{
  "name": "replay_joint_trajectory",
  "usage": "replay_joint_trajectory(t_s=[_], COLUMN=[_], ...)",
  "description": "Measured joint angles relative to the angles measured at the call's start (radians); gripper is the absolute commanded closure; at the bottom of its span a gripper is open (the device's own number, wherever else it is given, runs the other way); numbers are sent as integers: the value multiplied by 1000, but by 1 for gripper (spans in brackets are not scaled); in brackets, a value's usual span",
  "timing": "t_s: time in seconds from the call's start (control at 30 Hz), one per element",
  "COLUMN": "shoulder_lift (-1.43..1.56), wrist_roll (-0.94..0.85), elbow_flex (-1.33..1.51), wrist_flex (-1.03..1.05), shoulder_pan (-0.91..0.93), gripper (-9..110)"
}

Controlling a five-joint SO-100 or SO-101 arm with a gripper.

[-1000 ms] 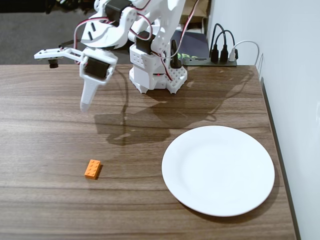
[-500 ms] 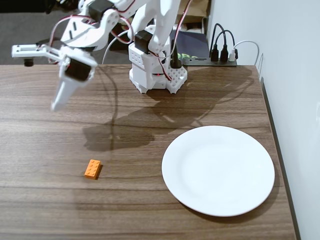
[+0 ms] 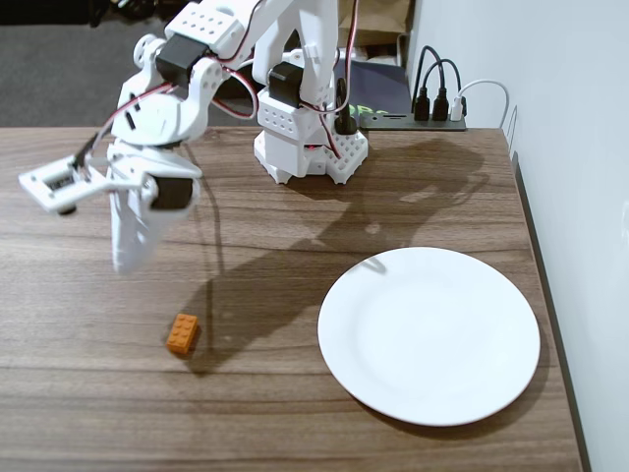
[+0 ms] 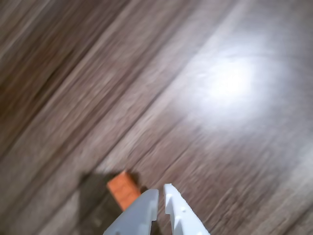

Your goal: Grasp a lego block and put it on the plate.

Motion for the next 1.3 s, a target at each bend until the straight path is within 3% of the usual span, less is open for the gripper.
replay_joint_trajectory(t_s=[0.3, 0.53, 0.67, 0.93, 1.0, 1.3], shoulder_lift=[-118, -167, -207, -282, -305, -431], wrist_roll=[-141, -247, -334, -491, -517, -551], elbow_flex=[-107, -167, -224, -336, -368, -442], wrist_flex=[178, 302, 362, 440, 462, 469], shoulder_pan=[-103, -120, -106, -57, -52, -58], gripper=[100, 88, 87, 87, 82, 81])
